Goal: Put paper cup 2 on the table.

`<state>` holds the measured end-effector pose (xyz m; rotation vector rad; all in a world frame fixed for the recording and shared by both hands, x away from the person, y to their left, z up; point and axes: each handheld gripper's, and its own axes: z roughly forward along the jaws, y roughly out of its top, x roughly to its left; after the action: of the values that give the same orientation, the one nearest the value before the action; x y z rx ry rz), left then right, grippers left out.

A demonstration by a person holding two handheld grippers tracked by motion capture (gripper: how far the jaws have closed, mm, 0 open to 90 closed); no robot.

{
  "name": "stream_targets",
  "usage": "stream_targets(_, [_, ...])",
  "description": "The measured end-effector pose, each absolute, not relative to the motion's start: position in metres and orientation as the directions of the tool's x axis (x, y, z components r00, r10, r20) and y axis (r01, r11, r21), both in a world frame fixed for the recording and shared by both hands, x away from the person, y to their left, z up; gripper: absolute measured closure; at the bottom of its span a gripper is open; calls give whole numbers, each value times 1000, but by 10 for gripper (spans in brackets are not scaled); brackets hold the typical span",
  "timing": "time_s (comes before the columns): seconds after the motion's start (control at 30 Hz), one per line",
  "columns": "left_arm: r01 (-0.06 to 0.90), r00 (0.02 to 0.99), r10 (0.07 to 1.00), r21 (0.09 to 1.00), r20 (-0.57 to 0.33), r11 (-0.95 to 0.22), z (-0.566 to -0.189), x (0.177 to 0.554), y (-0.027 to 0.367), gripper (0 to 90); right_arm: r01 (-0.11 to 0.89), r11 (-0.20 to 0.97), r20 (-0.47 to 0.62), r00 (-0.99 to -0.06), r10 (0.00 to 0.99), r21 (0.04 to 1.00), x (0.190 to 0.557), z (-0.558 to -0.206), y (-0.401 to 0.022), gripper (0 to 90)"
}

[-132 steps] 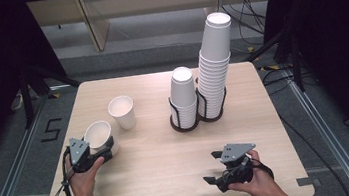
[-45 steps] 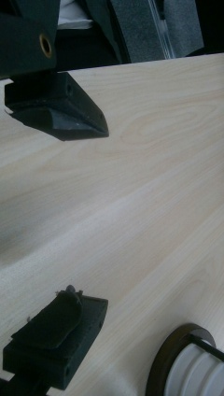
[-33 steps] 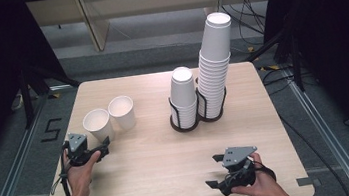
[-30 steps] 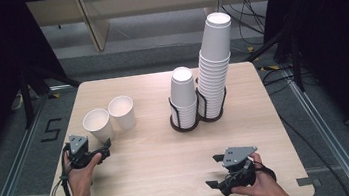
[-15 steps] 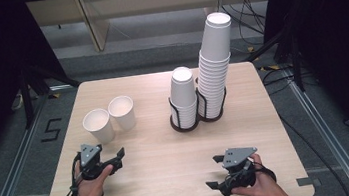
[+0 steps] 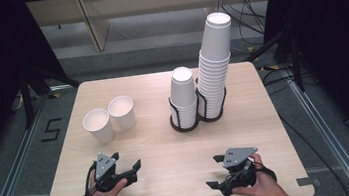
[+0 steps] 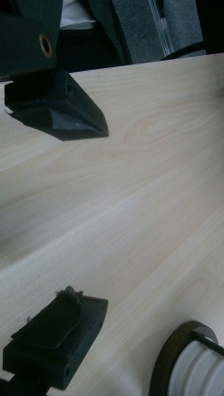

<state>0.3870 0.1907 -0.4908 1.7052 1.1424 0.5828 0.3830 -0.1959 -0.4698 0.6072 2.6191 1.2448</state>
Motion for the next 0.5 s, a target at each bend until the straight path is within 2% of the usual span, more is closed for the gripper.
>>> stream_targets(0.5, [407,556,824,900,-108,-157,-495,358,167,143,294,570,20,-900,436,767,381,-471,-195,160])
